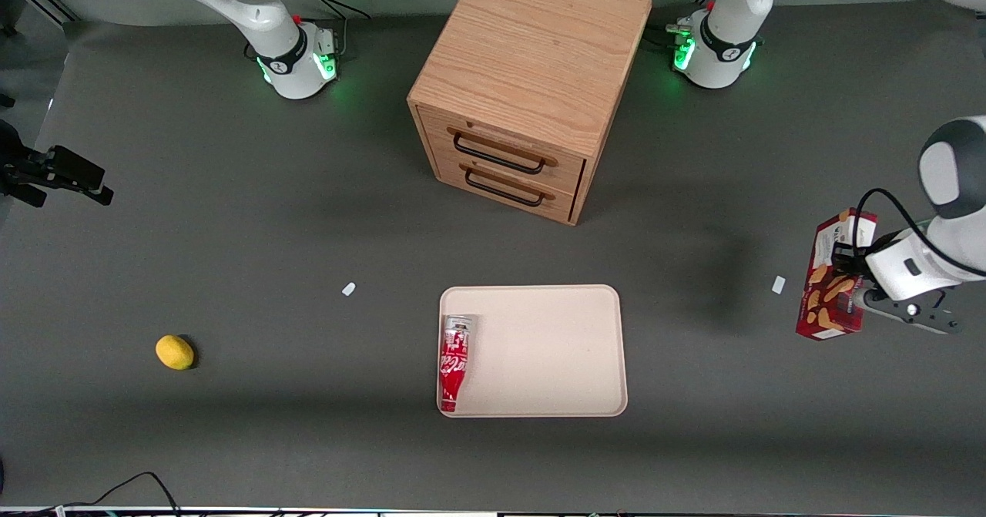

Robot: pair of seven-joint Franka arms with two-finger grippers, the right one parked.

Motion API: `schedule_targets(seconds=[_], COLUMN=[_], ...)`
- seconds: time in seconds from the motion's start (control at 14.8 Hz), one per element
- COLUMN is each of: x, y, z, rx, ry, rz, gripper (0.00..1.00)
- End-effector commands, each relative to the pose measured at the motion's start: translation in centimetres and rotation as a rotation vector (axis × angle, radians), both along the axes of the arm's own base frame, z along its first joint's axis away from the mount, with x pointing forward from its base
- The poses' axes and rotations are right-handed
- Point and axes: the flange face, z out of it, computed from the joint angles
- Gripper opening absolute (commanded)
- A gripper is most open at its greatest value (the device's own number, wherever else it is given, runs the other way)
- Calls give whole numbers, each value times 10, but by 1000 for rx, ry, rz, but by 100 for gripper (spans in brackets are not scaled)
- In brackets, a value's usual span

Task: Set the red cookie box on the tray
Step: 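Carry the held box toward the tray and lower it inside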

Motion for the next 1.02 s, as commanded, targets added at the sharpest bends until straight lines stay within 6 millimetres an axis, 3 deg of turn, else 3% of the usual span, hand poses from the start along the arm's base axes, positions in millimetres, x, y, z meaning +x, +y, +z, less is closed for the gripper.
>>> schedule_targets(seconds=[0.0,0.14,0.27,0.75,0.95], x=[15,26,38,72,75], y=[-62,-98,-135,-253,-286], z=[31,35,26,-68,-104], rx=[-3,4,2,-50,-89], ry=[15,31,21,-57,-91], rz=[118,182,216,380,382], gripper=[0,0,0,0,0])
